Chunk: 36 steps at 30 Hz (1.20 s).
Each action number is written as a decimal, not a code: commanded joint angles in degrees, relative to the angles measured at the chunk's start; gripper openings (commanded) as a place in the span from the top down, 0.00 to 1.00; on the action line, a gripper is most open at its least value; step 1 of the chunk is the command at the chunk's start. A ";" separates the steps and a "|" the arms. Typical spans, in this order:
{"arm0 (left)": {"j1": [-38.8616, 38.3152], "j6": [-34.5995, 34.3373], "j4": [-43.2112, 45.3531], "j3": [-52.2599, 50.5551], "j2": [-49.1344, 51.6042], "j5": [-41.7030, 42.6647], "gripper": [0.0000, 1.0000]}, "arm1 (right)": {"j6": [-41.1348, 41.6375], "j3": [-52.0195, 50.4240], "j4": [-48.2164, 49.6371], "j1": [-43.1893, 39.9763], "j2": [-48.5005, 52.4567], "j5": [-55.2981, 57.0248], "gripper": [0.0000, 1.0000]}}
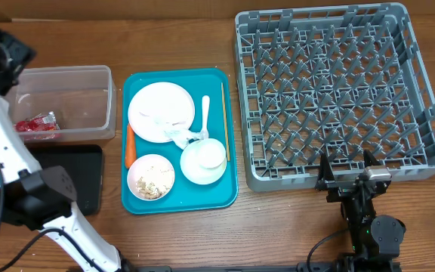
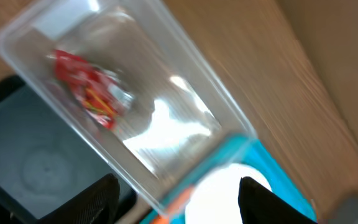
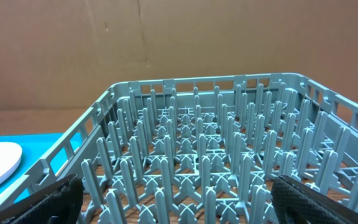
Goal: Sort waste into correct bins and load items into the dishwasher rack
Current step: 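Move the left gripper back to the plate and grasp the tissue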
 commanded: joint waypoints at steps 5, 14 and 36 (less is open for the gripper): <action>-11.52 4.96 -6.71 1.29 -2.36 3.32 0.35 | 0.24 -0.61 0.31 -0.42 -0.68 0.33 0.00; -28.52 5.60 -7.41 0.87 -2.36 3.45 0.37 | 0.24 -0.61 0.31 -0.42 -0.68 0.33 0.00; -39.45 5.90 -6.12 -18.88 -2.27 -2.05 0.34 | 0.24 -0.61 0.31 -0.42 -0.68 0.33 0.00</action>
